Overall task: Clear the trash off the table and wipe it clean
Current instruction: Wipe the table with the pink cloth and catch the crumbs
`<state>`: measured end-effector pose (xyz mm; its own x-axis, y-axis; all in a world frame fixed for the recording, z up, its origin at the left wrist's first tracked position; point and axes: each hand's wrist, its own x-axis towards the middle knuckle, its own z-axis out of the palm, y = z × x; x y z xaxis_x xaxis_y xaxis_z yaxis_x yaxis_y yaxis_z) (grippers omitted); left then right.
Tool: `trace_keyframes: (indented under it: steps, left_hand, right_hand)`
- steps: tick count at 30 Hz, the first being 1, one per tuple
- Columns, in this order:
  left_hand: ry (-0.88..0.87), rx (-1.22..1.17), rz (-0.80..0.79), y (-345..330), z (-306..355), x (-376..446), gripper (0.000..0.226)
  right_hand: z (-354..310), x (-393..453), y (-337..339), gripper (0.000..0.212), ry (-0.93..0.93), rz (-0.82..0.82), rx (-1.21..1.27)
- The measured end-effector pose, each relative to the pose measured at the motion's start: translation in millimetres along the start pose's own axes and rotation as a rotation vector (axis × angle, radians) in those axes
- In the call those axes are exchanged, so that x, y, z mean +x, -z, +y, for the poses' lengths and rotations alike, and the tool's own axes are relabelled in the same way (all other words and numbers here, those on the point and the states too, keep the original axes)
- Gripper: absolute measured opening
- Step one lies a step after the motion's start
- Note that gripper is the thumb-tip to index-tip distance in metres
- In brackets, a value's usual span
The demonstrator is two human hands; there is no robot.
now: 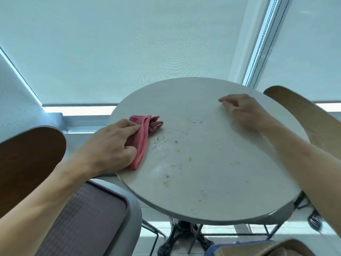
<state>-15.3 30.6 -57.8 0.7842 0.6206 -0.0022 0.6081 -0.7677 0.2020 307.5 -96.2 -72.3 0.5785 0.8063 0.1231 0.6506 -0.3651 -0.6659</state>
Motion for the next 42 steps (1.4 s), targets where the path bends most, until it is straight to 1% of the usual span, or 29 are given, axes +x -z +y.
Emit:
trace_keyframes:
  steps: [4,8,13,16,19,21,24,27,29,30,32,33,34,35,37,38,40,41,42]
  left_hand:
    - [-0.004,-0.078,-0.041,1.3,5.1,-8.9,0.080]
    - [0.016,-0.105,-0.047,-0.5,12.3,-14.2,0.078]
    - [-0.026,-0.084,-0.035,-5.1,38.4,-23.4,0.073]
    - [-0.050,-0.066,-0.036,-7.0,57.9,-28.5,0.067]
    - [-0.088,-0.068,-0.024,-11.0,77.8,-30.5,0.055]
    - [-0.115,-0.077,-0.019,-14.5,91.6,-30.4,0.050]
    - [-0.145,-0.090,-0.019,-19.4,104.4,-25.1,0.043]
    - [-0.147,-0.144,0.015,-18.9,102.6,-15.7,0.044]
    - [-0.093,-0.223,0.080,-13.6,92.9,-7.4,0.047]
    - [-0.061,-0.267,0.137,-11.0,85.5,-2.7,0.043]
    - [-0.021,-0.331,0.264,-8.3,66.9,8.6,0.023]
    - [-0.002,-0.350,0.316,-8.7,56.5,14.0,0.020]
    - [0.014,-0.361,0.359,-10.3,45.8,19.3,0.022]
    - [0.029,-0.363,0.393,-12.5,35.5,24.2,0.026]
    - [0.044,-0.347,0.442,-16.5,20.8,33.3,0.027]
    - [0.051,-0.344,0.453,-19.3,15.8,36.9,0.027]
    - [0.047,-0.336,0.460,-25.9,8.8,42.3,0.029]
    - [0.036,-0.332,0.457,-28.7,7.1,43.3,0.030]
    - [0.022,-0.332,0.449,-31.0,5.5,44.0,0.030]
  right_hand:
    - [5.7,2.9,-0.2,0.035,-0.018,-0.024,0.007]
    - [11.6,5.2,-1.4,0.037,-0.029,-0.018,0.077]
    - [15.9,10.9,-1.1,0.037,-0.049,-0.009,0.150]
    - [16.3,11.1,0.0,0.037,-0.045,-0.021,0.182]
    - [15.7,10.5,0.3,0.036,-0.042,-0.034,0.233]
    - [11.5,8.1,0.4,0.036,-0.016,-0.028,0.217]
    - [-7.5,-2.4,-2.2,0.033,0.092,-0.036,0.132]
    - [-40.1,-26.8,-9.9,0.030,0.212,-0.146,0.096]
    - [-60.9,-51.0,-15.1,0.035,0.273,-0.296,0.076]
    - [-69.8,-64.3,-16.9,0.041,0.303,-0.380,0.053]
    - [-82.1,-86.7,-19.1,0.063,0.378,-0.523,-0.029]
    - [-86.2,-95.4,-19.6,0.075,0.415,-0.571,-0.096]
    - [-89.4,-102.2,-19.6,0.084,0.440,-0.606,-0.173]
    - [-90.9,-106.3,-19.4,0.088,0.453,-0.631,-0.239]
    - [-92.9,-109.1,-15.8,0.087,0.467,-0.680,-0.322]
    - [-93.7,-108.5,-11.5,0.082,0.472,-0.710,-0.335]
    - [-94.2,-104.0,1.4,0.066,0.454,-0.781,-0.293]
    - [-94.1,-100.9,8.1,0.063,0.444,-0.799,-0.252]
    - [-94.1,-97.6,12.8,0.065,0.446,-0.803,-0.230]
